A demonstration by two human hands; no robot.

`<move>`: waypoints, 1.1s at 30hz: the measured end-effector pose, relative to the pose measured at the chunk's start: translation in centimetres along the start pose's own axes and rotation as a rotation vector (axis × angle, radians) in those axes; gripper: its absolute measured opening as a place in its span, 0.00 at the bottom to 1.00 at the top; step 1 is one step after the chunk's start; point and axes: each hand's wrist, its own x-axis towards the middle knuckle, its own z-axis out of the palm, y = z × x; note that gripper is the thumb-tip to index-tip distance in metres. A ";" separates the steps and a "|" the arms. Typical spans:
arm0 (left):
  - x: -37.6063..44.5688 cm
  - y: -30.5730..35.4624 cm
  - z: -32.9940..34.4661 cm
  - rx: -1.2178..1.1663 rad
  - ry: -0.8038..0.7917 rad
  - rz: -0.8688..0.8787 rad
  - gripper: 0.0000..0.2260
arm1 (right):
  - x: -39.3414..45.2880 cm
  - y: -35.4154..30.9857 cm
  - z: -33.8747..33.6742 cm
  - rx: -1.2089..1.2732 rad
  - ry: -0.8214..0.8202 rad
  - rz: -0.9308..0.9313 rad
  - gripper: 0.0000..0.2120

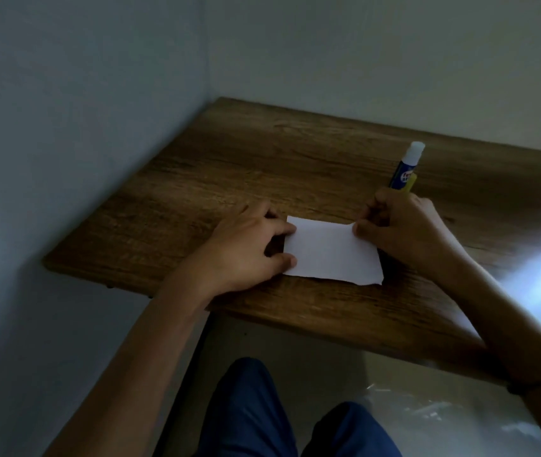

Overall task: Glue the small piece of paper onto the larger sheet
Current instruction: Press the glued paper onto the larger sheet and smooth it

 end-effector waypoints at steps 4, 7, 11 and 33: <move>0.6 -0.1 -0.7 0.130 -0.081 0.048 0.25 | -0.3 -0.4 -0.3 -0.246 -0.006 0.015 0.06; 1.0 -0.5 -0.7 0.163 -0.094 0.062 0.26 | -1.4 -1.9 0.0 -0.434 0.137 -0.057 0.10; 0.8 -1.2 0.2 0.094 -0.006 0.105 0.24 | -4.0 -6.3 3.5 -0.271 -0.104 -0.263 0.17; -0.1 -1.0 1.8 0.088 0.061 0.014 0.25 | -1.5 0.9 1.0 -0.364 -0.162 -0.128 0.35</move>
